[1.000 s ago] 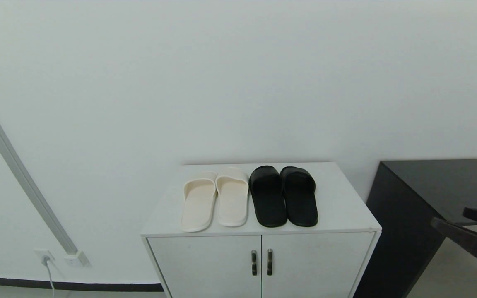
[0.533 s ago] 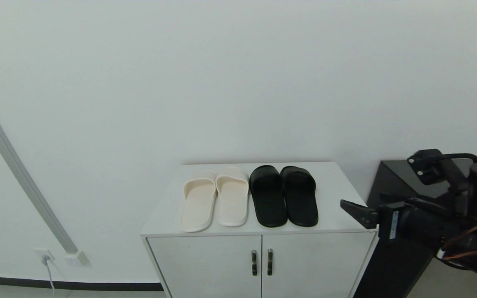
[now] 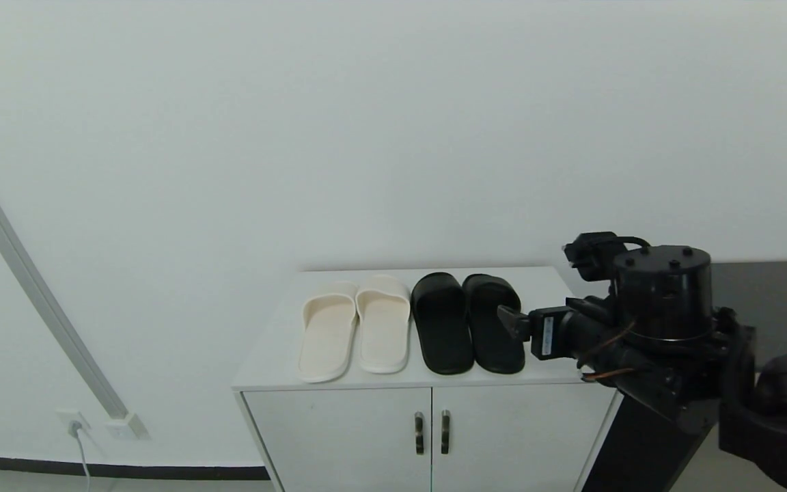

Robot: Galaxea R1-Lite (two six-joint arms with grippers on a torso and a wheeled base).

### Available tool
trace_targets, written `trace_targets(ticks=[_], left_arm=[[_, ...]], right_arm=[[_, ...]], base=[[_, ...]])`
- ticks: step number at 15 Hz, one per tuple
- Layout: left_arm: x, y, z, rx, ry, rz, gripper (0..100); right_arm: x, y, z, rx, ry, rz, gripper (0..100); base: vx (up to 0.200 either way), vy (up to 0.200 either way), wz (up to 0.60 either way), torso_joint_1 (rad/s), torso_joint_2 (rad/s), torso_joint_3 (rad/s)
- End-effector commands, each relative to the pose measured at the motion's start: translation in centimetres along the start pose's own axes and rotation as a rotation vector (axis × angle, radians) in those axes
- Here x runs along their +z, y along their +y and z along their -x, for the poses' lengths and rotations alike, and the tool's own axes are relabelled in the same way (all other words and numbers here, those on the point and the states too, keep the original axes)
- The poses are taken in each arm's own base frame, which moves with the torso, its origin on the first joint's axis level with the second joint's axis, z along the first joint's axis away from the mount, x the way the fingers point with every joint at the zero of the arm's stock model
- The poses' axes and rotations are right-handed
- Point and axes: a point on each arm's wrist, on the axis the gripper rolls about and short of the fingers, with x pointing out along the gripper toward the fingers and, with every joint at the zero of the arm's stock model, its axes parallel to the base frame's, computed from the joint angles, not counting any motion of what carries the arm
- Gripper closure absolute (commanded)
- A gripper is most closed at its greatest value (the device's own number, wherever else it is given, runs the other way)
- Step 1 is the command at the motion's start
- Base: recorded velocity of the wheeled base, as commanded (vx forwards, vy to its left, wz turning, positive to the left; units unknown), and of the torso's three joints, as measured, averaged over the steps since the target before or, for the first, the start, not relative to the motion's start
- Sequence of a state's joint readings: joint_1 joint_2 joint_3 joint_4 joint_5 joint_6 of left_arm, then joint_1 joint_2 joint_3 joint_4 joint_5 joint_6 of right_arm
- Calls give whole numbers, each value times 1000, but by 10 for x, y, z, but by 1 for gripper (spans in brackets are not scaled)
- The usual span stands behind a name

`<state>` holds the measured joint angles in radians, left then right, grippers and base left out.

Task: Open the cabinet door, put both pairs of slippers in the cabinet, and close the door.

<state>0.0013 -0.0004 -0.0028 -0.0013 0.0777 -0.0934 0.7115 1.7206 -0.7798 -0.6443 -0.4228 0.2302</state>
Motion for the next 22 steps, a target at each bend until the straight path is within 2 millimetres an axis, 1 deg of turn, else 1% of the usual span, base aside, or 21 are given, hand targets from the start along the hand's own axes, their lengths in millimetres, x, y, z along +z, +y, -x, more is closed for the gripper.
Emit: trace_targets(ticks=[1,2,4,6,7,10,13,15,17,20,22], left_arm=[[0,0,0,1,1,0,100],[0,0,0,1,1,0,100],[0,0,0,1,0,0,100],[0,0,0,1,1,0,100],[0,0,0,1,0,0,100],[0,0,0,1,0,0,100],[0,0,0,1,0,0,100],[0,0,0,1,0,0,100],[0,0,0,1,0,0,100],[0,0,0,1,0,0,100],[0,0,0,1,0,0,100]], right_arm=[[-3,17,-27,-24,-1,7,0],[-4,21,-33,-28,0,10,0],[-11,37,-47,-51,-1,22,0],[-14,44,-58,-69,-7,24,0],[-17,50,-74,-100,-18,21,0],[-27,56,-97,-145,-20,25,0],[-41,57,-117,-187,-6,25,0],[-42,55,-124,-195,-8,19,0],[-50,51,-134,-200,3,21,0],[-51,50,-146,-185,-4,12,0],[-52,47,-159,-190,-12,9,0]], base=[[0,0,0,0,0,0],[0,0,0,0,0,0],[0,0,0,0,0,0],[0,0,0,0,0,0],[0,0,0,0,0,0],[0,0,0,0,0,0],[0,0,0,0,0,0],[0,0,0,0,0,0],[0,0,0,0,0,0],[0,0,0,0,0,0],[0,0,0,0,0,0]])
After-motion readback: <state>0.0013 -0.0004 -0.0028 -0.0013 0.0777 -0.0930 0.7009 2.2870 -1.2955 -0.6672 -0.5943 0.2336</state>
